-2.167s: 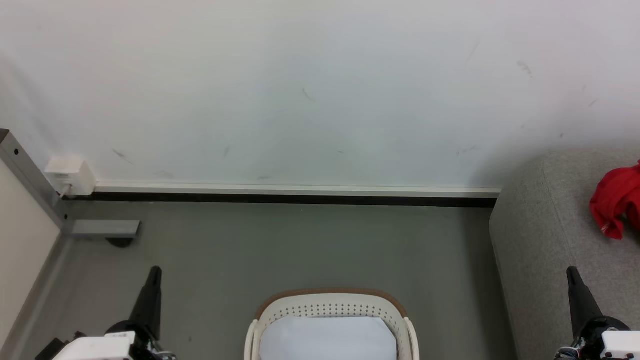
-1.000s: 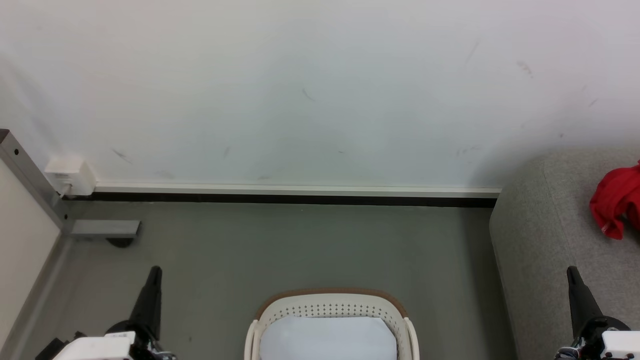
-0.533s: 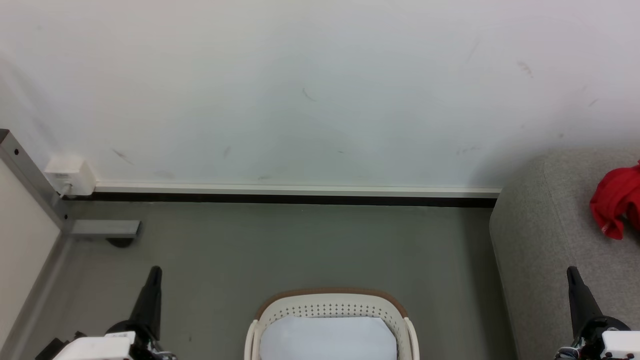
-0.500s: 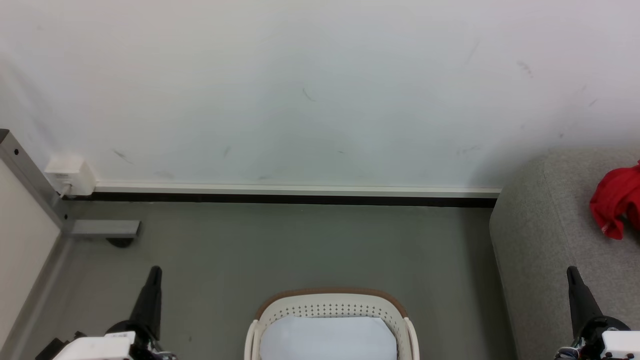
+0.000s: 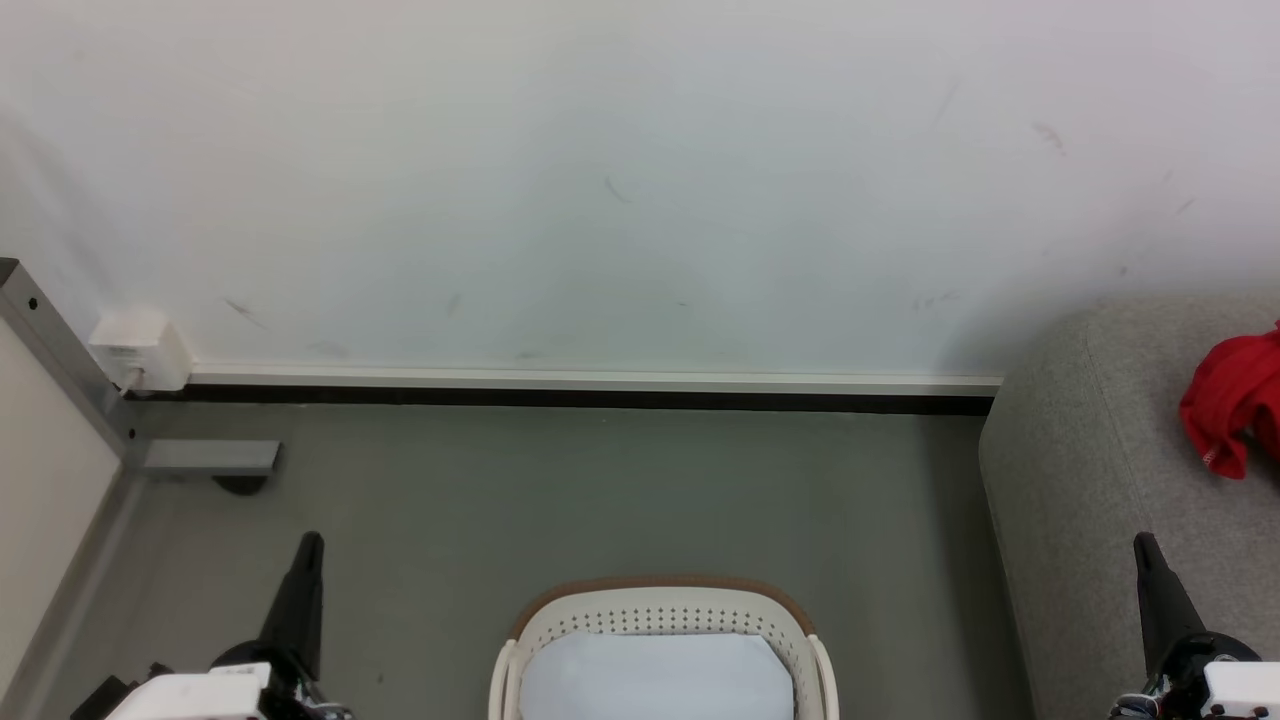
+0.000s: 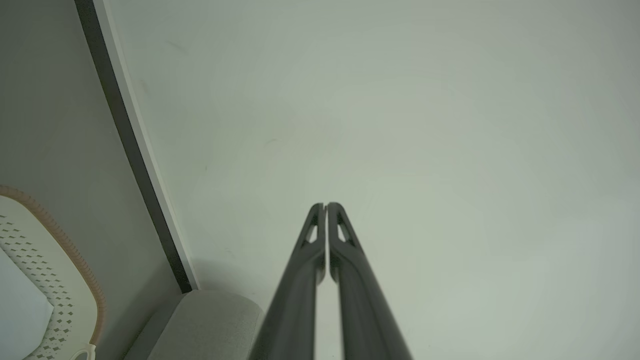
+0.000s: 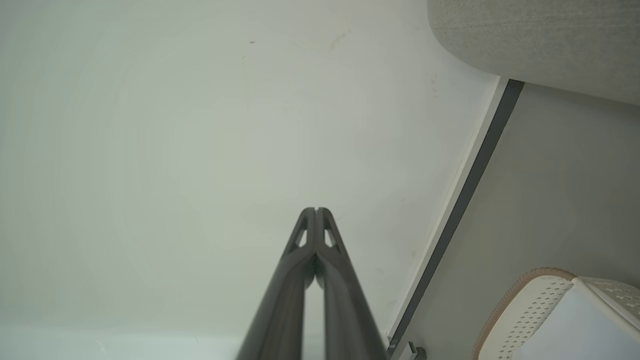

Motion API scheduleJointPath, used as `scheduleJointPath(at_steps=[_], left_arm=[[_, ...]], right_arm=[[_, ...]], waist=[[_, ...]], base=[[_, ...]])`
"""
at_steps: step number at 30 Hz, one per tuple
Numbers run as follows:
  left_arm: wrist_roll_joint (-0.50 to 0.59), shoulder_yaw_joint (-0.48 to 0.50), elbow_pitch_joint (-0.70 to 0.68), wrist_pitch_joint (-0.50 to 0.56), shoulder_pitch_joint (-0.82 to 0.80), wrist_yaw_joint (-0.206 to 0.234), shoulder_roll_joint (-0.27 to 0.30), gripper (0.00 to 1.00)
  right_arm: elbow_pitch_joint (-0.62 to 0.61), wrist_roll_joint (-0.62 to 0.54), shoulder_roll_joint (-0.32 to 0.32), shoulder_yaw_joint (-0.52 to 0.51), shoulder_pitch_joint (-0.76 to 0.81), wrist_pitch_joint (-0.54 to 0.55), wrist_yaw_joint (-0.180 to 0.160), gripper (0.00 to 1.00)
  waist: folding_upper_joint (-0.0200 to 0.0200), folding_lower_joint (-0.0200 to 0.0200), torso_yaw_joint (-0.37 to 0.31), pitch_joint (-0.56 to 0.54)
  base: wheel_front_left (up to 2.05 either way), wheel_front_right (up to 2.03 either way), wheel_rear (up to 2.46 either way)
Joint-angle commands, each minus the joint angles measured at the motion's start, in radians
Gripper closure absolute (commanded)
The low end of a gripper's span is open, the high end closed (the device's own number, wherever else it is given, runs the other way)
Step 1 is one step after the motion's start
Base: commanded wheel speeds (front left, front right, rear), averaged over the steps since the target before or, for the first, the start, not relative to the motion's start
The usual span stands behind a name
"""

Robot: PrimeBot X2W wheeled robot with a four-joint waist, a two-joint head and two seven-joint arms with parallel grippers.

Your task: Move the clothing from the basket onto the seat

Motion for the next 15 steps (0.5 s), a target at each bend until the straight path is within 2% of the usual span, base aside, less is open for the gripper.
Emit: scheduleJointPath(at_steps=[1, 15], left_arm=[[-0.015, 0.001, -0.004, 0.004, -0.007, 0.001, 0.002, 1.0], [-0.015, 0.001, -0.004, 0.004, -0.007, 0.001, 0.002, 1.0]], right_arm=[[-0.006, 0.002, -0.008, -0.004, -0.012, 0.003, -0.002, 1.0], [-0.006, 0.002, -0.008, -0.004, -0.012, 0.003, -0.002, 1.0]], waist=[[0.0, 0.0, 0.0, 0.0], [0.0, 0.0, 0.0, 0.0]], base=[[0.0, 0.0, 0.0], [0.0, 0.0, 0.0]])
